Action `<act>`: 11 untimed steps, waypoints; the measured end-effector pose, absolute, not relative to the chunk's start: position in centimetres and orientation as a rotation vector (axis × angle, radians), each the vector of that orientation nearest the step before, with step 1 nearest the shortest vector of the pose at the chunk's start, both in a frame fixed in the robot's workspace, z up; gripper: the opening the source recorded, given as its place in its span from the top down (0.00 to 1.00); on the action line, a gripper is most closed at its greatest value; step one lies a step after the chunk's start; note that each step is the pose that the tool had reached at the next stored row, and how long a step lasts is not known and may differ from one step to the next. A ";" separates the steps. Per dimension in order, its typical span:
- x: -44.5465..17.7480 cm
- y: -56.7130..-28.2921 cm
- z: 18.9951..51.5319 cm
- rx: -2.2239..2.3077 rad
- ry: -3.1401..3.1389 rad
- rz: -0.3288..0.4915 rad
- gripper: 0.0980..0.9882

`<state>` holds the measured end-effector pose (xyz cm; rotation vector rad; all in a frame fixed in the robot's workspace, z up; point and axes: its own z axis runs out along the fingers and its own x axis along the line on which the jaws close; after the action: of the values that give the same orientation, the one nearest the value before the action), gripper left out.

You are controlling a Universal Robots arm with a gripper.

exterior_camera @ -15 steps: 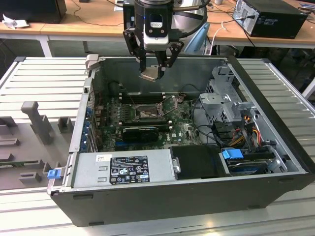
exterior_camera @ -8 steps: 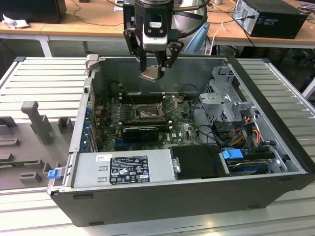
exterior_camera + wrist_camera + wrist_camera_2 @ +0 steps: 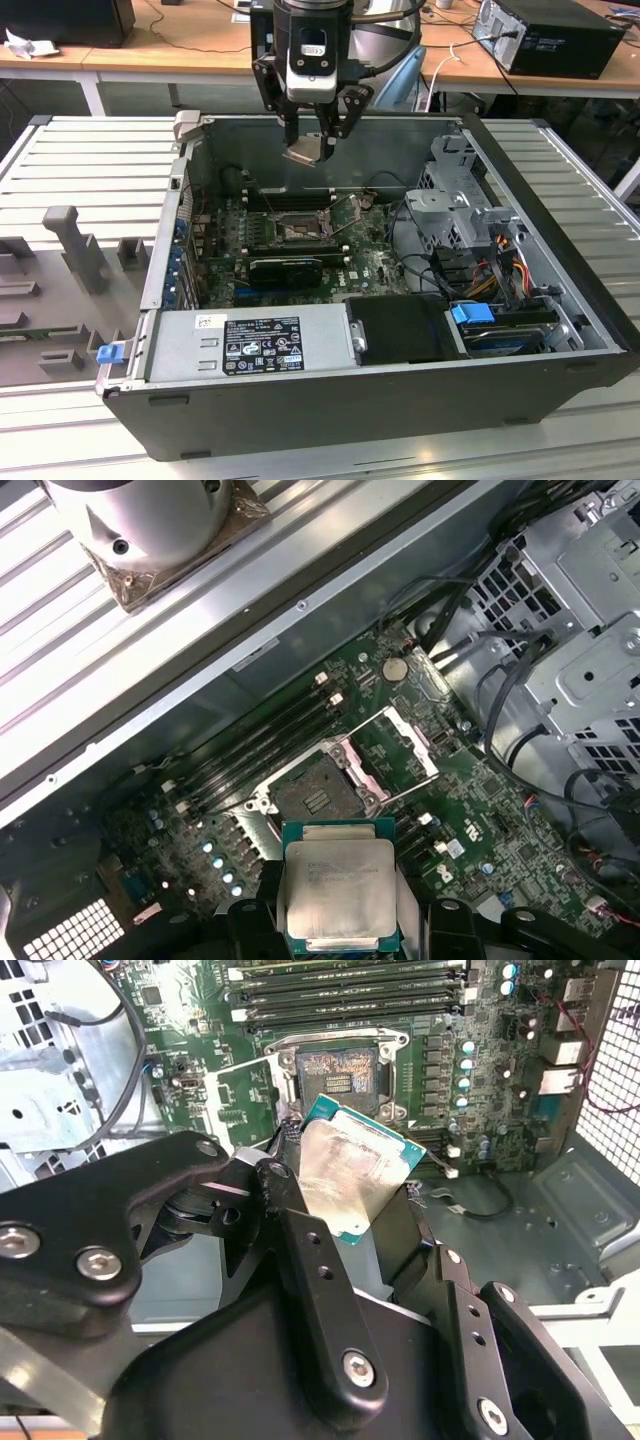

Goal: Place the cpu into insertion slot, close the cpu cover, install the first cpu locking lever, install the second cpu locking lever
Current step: 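Place the cpu into insertion slot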

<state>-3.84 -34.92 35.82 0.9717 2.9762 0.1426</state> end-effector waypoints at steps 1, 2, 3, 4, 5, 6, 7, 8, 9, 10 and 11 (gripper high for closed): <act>-3.8 -34.9 35.8 0.978 2.974 0.142 0.52; -3.8 -34.9 35.8 0.984 2.972 0.142 0.52; -3.8 -34.9 35.8 0.991 2.969 0.142 0.52; -3.8 -34.9 35.8 1.002 2.965 0.142 0.52; -3.8 -34.9 35.8 1.014 2.961 0.142 0.52; -3.8 -34.9 35.8 1.022 2.958 0.142 0.52; -3.8 -34.9 35.8 1.028 2.956 0.142 0.52; -3.8 -34.9 35.8 1.034 2.953 0.142 0.52; -3.8 -34.9 35.8 1.041 2.951 0.142 0.52; -3.8 -34.9 35.8 1.048 2.948 0.142 0.52; -3.8 -34.9 35.8 1.054 2.945 0.142 0.52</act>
<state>-3.84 -34.92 35.82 1.0542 2.9453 0.1420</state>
